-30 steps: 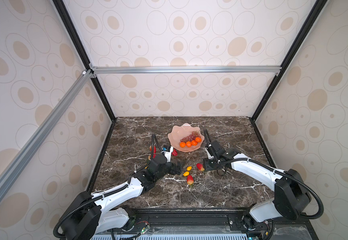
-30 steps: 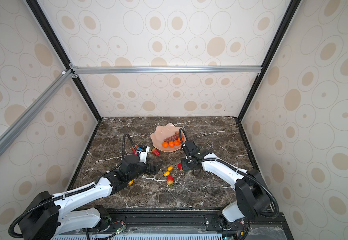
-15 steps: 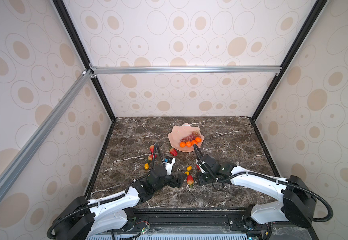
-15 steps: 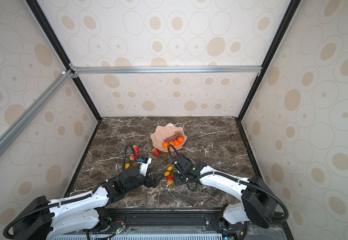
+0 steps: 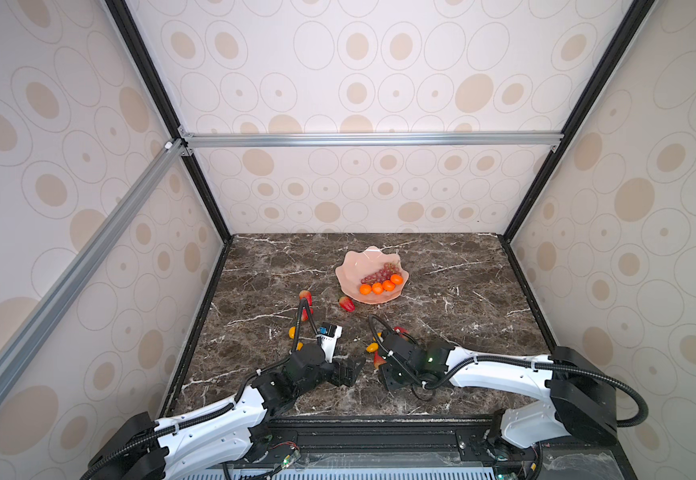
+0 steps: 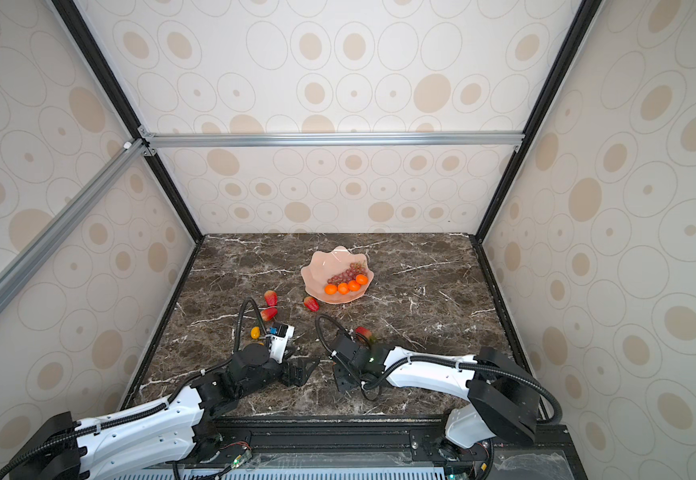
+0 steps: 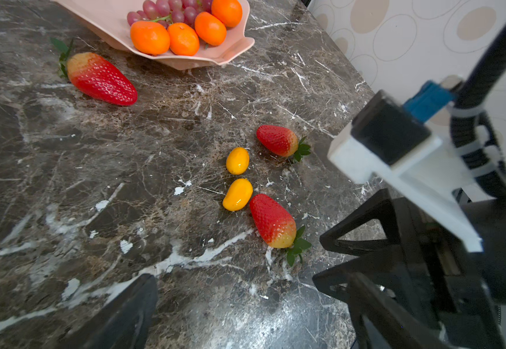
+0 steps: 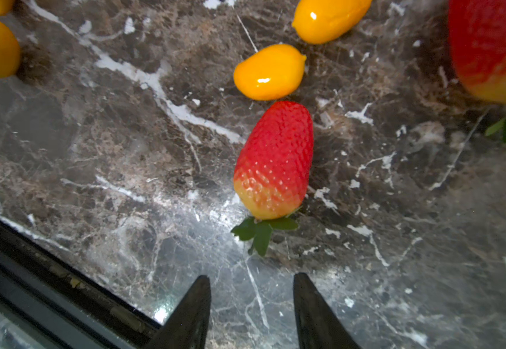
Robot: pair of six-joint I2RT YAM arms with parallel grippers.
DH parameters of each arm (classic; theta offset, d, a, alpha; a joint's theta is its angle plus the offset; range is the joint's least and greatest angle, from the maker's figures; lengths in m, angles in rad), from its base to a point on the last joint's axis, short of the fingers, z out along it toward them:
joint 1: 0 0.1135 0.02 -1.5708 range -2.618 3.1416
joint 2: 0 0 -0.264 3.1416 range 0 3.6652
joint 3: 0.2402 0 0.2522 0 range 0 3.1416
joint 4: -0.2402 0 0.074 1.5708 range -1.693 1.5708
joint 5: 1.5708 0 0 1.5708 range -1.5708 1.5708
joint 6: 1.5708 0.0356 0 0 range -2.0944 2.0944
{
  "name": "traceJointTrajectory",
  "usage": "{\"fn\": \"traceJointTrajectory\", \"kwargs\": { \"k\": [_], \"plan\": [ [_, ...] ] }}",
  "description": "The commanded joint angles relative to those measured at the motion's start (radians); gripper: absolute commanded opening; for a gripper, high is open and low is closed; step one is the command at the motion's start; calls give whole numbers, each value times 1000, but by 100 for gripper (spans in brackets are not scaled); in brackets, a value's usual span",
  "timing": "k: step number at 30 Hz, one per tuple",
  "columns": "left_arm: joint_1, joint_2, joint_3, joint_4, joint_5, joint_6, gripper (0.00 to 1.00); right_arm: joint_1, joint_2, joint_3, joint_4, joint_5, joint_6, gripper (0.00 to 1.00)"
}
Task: Place and organize the fake fruits in the fruit bowl
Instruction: 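Close the right gripper on the strawberry's leafy end and lift it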
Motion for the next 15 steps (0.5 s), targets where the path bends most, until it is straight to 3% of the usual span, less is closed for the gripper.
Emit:
{"fn": "traceJointTrajectory", "kwargs": {
  "k": [1, 15],
  "plan": [
    [-10, 8, 3, 11, -16, -14, 98, 5, 44, 33, -4, 44, 43, 46],
    [-10, -27, 4, -2, -69, -10, 98, 4, 143, 62, 27, 71, 74, 36]
  ]
}}
